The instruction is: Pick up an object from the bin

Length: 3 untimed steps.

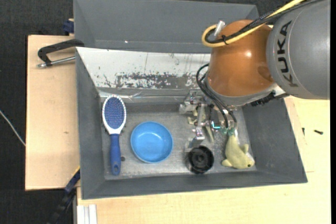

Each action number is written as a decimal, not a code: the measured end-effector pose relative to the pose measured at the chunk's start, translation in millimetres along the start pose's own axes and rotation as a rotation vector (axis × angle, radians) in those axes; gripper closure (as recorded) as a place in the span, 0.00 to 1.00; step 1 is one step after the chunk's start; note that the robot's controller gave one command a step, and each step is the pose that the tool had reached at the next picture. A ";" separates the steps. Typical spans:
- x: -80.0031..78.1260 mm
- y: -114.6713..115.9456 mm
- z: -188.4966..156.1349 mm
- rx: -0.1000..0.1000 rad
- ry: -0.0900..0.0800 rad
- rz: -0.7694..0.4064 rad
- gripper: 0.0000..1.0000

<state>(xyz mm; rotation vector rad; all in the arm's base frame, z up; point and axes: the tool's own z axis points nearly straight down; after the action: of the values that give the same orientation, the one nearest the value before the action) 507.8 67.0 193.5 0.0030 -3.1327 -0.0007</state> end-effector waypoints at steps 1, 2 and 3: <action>-51.3 62.5 110.6 0.000 -0.013 -0.198 0.00; -50.0 69.1 91.1 -0.002 -0.017 -0.150 0.00; -50.4 68.5 92.2 -0.002 -0.015 -0.147 0.00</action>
Offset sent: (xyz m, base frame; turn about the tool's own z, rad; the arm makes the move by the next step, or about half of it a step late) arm 0.0523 0.0665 -0.1235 -0.1997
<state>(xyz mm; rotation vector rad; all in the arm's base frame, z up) 557.3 135.7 100.9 0.2344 -3.1389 -0.0046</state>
